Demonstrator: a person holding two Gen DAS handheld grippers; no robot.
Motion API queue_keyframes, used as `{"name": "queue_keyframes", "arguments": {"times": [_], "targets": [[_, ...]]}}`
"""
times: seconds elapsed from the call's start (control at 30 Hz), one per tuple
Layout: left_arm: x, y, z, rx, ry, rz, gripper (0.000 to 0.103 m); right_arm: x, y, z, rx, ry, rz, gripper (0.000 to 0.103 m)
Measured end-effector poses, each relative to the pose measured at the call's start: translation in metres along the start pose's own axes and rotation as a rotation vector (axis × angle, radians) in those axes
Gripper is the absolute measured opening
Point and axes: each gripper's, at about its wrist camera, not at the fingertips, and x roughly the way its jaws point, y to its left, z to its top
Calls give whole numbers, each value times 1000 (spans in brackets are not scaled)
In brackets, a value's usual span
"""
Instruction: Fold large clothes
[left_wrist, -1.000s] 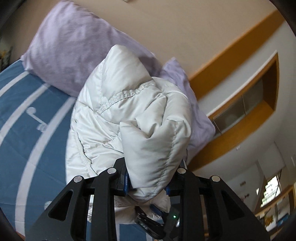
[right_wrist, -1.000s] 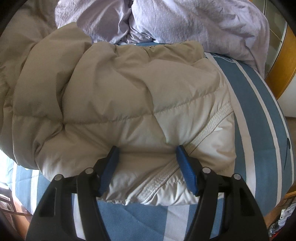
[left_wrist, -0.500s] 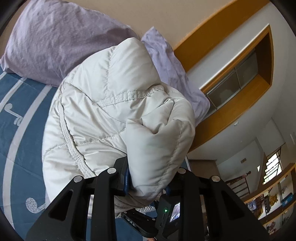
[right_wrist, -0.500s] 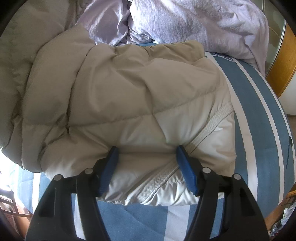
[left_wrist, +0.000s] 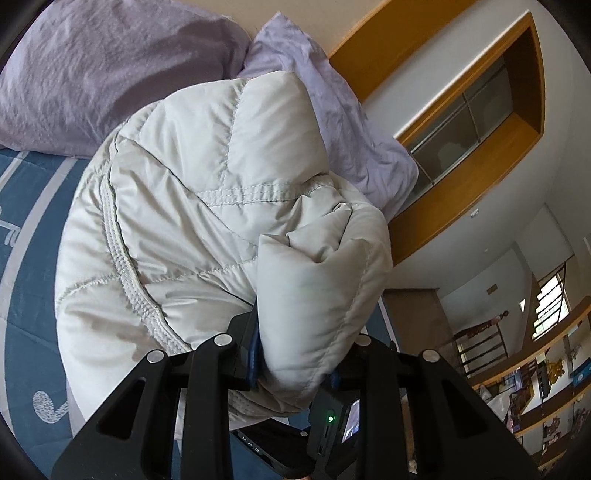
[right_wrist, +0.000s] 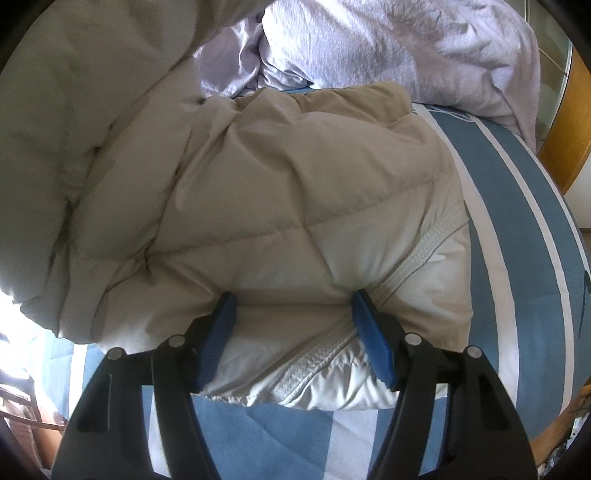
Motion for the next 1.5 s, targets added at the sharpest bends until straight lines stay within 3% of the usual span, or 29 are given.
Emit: {"name": "queue_keyframes", "arguments": {"times": [0.3,0.5,0.73,1.33,1.43,1.5], "targets": [[37,-17,-11,59,94,3,26,-22,-17,-9,-9,-33,63,60],[63,-22,-20,93,168,5,26,-42,-43,-24,23,-83,55,60],[86,-26,-35,153,244,26,26,-45,-64,-40,62,-73,16,59],[95,-20,-65,259,289,91,27,-47,-109,-64,177,-64,-43,59],[85,-25,-63,292,271,115,30,-53,-117,-69,200,-72,-61,59],[77,-28,-64,309,256,118,37,-58,-122,-71,209,-80,-71,60]]}}
